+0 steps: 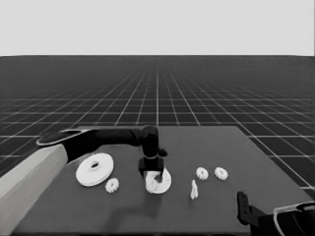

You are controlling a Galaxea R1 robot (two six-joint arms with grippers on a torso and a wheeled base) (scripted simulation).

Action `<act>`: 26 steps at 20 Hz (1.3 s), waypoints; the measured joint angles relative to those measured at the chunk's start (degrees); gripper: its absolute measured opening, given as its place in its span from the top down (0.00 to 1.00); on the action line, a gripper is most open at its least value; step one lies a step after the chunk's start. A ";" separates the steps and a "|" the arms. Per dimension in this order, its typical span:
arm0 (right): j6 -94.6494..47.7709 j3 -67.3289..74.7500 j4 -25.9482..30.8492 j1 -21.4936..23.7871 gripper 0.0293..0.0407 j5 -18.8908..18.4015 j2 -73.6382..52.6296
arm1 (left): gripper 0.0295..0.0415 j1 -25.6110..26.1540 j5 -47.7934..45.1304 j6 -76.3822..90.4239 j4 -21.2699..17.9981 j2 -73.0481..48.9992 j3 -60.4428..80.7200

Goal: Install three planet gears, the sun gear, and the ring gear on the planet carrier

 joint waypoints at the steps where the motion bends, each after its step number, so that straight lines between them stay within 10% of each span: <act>1: 0.00 0.00 0.00 0.00 0.19 0.00 0.00 | 0.25 -0.05 0.00 -0.01 -0.06 0.00 0.01; 7: 0.00 0.00 0.00 0.00 0.19 0.00 0.00 | 0.25 -0.35 -3.02 15.54 -0.78 -29.30 13.45; 22: 0.00 0.00 0.00 0.00 0.19 0.00 0.00 | 0.25 11.97 -9.23 21.37 10.09 -28.05 4.97; 24: 0.00 0.00 0.00 0.00 0.19 0.00 0.00 | 0.85 12.00 -9.25 21.39 10.12 -28.04 4.94; 26: 0.00 0.00 0.00 0.00 0.19 0.00 0.00 | 0.86 11.96 -9.26 21.39 10.13 -28.03 4.94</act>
